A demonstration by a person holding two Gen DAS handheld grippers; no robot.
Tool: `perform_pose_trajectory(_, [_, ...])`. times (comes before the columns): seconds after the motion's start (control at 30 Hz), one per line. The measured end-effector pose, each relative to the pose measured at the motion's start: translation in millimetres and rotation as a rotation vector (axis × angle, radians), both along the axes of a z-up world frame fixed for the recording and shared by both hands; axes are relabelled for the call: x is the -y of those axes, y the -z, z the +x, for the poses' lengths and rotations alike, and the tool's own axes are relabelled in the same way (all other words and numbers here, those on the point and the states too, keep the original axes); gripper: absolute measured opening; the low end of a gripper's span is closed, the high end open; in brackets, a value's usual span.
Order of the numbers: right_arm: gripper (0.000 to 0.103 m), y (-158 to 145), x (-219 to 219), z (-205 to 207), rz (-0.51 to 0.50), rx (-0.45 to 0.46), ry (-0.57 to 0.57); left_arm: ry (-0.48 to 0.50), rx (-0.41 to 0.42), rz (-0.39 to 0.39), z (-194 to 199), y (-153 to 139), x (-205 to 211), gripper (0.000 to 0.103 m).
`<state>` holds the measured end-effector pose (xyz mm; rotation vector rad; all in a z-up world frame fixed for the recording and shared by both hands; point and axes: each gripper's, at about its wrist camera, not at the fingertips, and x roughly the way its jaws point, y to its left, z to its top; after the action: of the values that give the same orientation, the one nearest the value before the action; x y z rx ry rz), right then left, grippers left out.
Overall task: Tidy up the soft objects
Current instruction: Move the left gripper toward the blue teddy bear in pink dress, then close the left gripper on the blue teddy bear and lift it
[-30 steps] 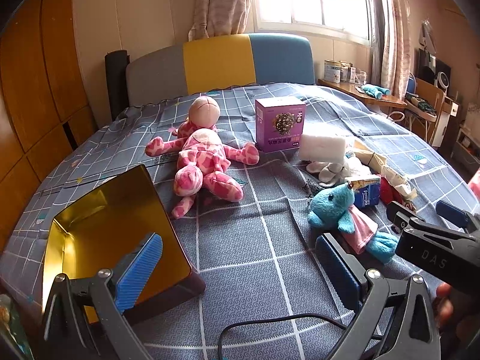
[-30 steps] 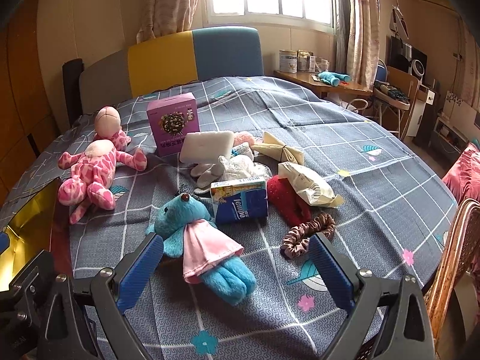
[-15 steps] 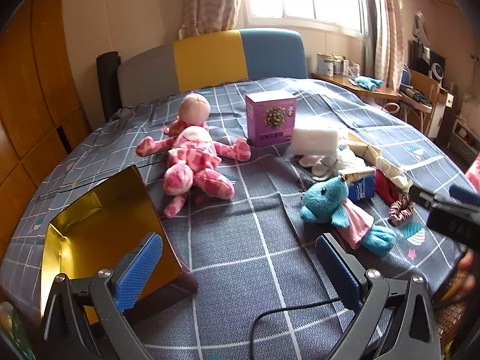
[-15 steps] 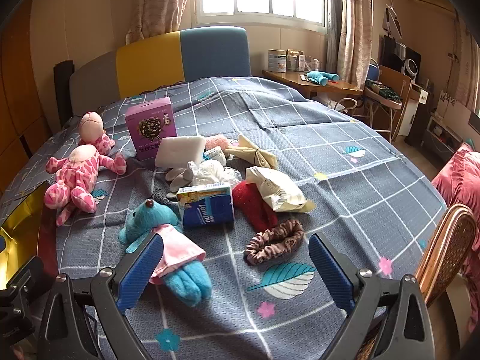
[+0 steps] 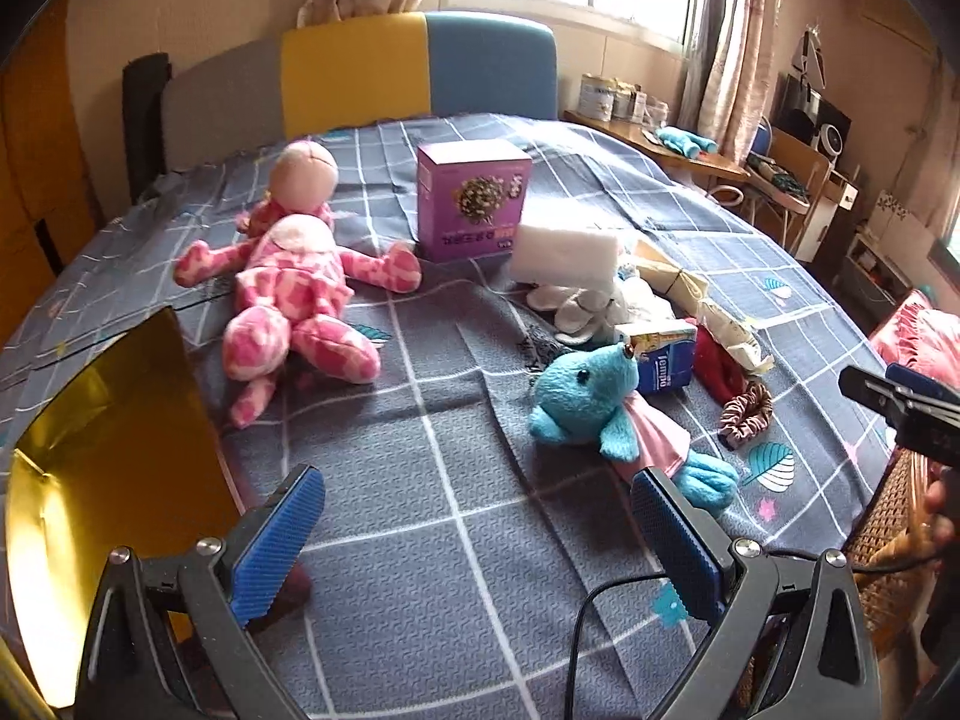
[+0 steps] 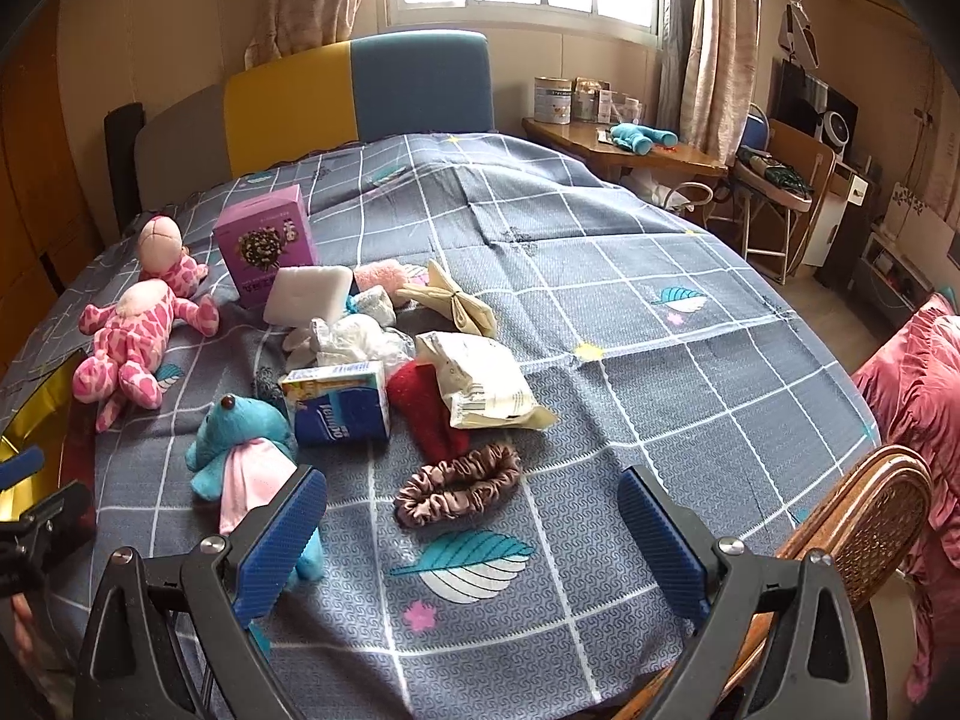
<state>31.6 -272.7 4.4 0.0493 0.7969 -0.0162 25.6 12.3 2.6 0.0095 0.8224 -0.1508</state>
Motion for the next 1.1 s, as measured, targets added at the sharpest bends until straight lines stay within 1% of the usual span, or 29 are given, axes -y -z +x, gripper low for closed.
perform_pose_trajectory(0.13, [0.099,7.9,2.6,3.4,0.001,-0.015,-0.033,0.026,-0.040,-0.004,17.2,5.1,10.3,0.103])
perform_pose_trajectory(0.3, [0.099,9.1,8.3,5.7,0.051,-0.013,-0.061,0.070,-0.096,-0.006,38.7,17.3,33.3,0.103])
perform_pose_trajectory(0.37, [0.099,9.8,9.8,6.0,0.076,-0.016,-0.076,0.085,-0.123,-0.025,47.7,24.7,44.0,0.103])
perform_pose_trajectory(0.47, [0.098,10.5,11.6,6.4,0.104,-0.017,-0.083,0.071,-0.167,-0.061,61.3,36.4,55.0,0.103])
perform_pose_trajectory(0.53, [0.098,11.2,12.9,7.5,0.123,-0.023,-0.085,0.060,-0.182,-0.076,67.1,41.0,60.6,0.103])
perform_pose_trajectory(0.57, [0.098,11.6,13.9,7.8,0.133,-0.024,-0.084,0.055,-0.185,-0.086,70.3,43.1,63.6,0.102])
perform_pose_trajectory(0.73, [0.096,13.9,18.2,7.9,0.179,-0.027,-0.083,0.025,-0.202,-0.073,86.1,54.4,75.9,0.100])
perform_pose_trajectory(0.83, [0.095,15.4,19.3,9.7,0.197,-0.040,-0.085,0.014,-0.223,-0.083,93.5,61.0,81.5,0.100])
perform_pose_trajectory(1.1, [0.094,16.7,20.4,11.7,0.222,-0.050,-0.088,0.021,-0.203,-0.072,92.4,64.4,92.2,0.100])
